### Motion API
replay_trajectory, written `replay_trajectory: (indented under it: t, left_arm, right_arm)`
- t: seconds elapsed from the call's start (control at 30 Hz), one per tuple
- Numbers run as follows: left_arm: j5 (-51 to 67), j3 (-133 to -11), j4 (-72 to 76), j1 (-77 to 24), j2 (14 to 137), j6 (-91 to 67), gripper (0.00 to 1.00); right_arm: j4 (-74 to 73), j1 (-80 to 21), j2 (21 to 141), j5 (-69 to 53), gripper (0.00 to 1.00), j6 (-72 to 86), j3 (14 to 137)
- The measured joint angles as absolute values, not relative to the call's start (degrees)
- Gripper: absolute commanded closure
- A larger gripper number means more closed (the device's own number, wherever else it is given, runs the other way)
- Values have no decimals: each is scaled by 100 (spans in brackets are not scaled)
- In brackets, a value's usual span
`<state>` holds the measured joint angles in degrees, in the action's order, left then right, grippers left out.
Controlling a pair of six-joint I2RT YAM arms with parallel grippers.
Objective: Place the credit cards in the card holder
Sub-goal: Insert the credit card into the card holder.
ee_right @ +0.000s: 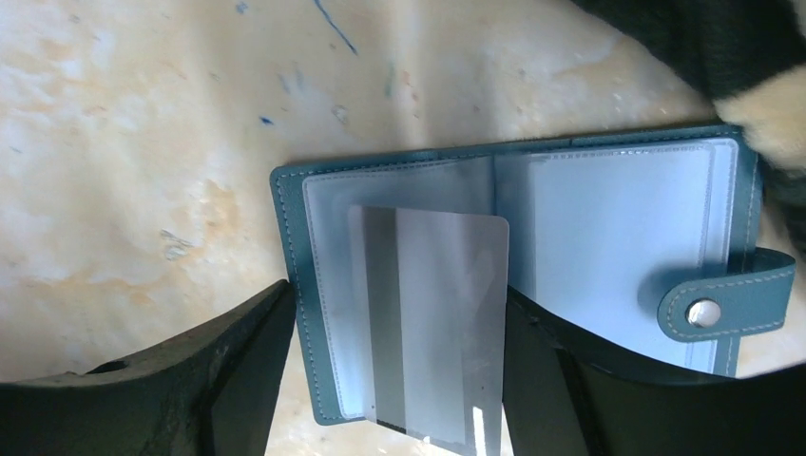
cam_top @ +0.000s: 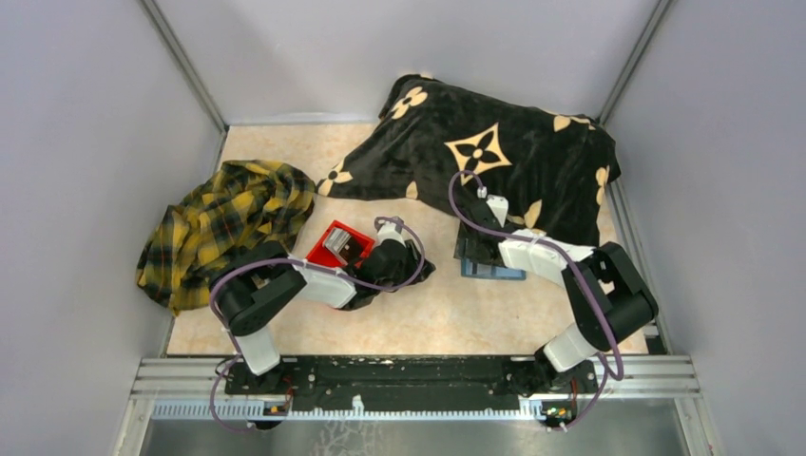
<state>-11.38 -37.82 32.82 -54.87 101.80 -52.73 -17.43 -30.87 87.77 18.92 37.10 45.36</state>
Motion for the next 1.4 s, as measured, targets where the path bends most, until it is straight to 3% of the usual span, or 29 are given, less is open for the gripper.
replay_trajectory:
  t: [0.67,1.1,1.4]
  left_arm:
    - [-607,-4071,3437,-5487,10486,-5286,60]
    - [-366,-4062,3457,-5572,10466,-5137,57]
    - [-368,-4283,2825,-5784,10326,-4969,56]
  right_arm:
    - [-2298,-3041,8882,1964,24,3485,4694]
    - [-1688,-2436,8167,537,22,3385,4104]
    - [-1573,-2049,7679,270,22,3385,3671]
